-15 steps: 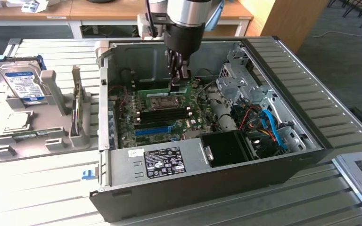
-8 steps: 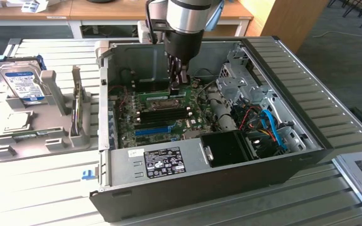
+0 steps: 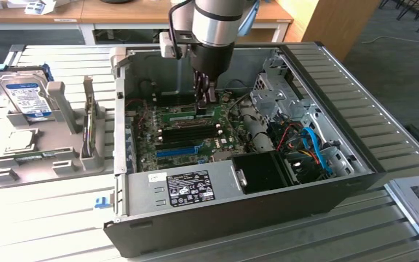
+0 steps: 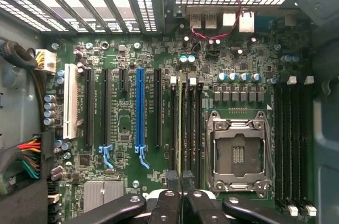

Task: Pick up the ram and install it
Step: 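Insert the ram into the slot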

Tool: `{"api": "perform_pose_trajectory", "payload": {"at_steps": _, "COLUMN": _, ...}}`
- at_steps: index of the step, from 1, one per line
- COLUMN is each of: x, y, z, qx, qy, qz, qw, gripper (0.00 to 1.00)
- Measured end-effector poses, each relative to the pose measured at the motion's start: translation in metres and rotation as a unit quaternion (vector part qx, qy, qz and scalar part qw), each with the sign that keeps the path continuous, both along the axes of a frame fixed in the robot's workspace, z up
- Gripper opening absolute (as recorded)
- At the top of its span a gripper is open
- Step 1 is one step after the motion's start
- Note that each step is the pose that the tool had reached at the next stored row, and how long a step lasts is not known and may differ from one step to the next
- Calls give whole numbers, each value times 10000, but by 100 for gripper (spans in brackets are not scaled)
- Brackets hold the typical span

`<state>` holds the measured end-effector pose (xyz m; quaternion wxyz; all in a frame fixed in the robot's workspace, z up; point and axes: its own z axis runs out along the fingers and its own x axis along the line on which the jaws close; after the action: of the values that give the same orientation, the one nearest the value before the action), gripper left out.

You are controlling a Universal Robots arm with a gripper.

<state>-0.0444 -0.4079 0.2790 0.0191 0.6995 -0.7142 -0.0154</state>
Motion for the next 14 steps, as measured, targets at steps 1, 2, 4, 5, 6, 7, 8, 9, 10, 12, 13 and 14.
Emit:
{"api": "perform_pose_trajectory", "payload": {"at_steps": 1, "x": 0, "y": 0, "z": -14, "qx": 0, "qy": 0, "qz": 0, "qw": 10000, "gripper": 12}}
{"api": "perform_pose_trajectory", "payload": {"at_steps": 2, "x": 0, "y": 0, "z": -28, "qx": 0, "qy": 0, "qz": 0, "qw": 10000, "gripper": 12}}
{"api": "perform_pose_trajectory", "payload": {"at_steps": 4, "x": 0, "y": 0, "z": -53, "qx": 1, "qy": 0, "qz": 0, "qw": 10000, "gripper": 12}}
{"api": "perform_pose_trajectory", "payload": {"at_steps": 5, "x": 0, "y": 0, "z": -66, "qx": 0, "qy": 0, "qz": 0, "qw": 10000, "gripper": 12}}
{"api": "perform_pose_trajectory", "payload": {"at_steps": 6, "x": 0, "y": 0, "z": -79, "qx": 0, "qy": 0, "qz": 0, "qw": 10000, "gripper": 12}}
{"api": "perform_pose_trajectory", "payload": {"at_steps": 7, "x": 0, "y": 0, "z": -92, "qx": 0, "qy": 0, "qz": 0, "qw": 10000, "gripper": 12}}
{"api": "perform_pose_trajectory", "payload": {"at_steps": 8, "x": 0, "y": 0, "z": -107, "qx": 1, "qy": 0, "qz": 0, "qw": 10000, "gripper": 12}}
{"api": "perform_pose_trajectory", "payload": {"at_steps": 9, "x": 0, "y": 0, "z": -120, "qx": 0, "qy": 0, "qz": 0, "qw": 10000, "gripper": 12}}
{"api": "perform_pose_trajectory", "payload": {"at_steps": 10, "x": 0, "y": 0, "z": -132, "qx": 0, "qy": 0, "qz": 0, "qw": 10000, "gripper": 12}}
{"api": "perform_pose_trajectory", "payload": {"at_steps": 12, "x": 0, "y": 0, "z": -159, "qx": 1, "qy": 0, "qz": 0, "qw": 10000, "gripper": 12}}
{"api": "perform_pose_trajectory", "payload": {"at_steps": 13, "x": 0, "y": 0, "z": -172, "qx": 0, "qy": 0, "qz": 0, "qw": 10000, "gripper": 12}}
{"api": "perform_pose_trajectory", "payload": {"at_steps": 14, "x": 0, "y": 0, "z": -186, "qx": 0, "qy": 0, "qz": 0, "qw": 10000, "gripper": 12}}
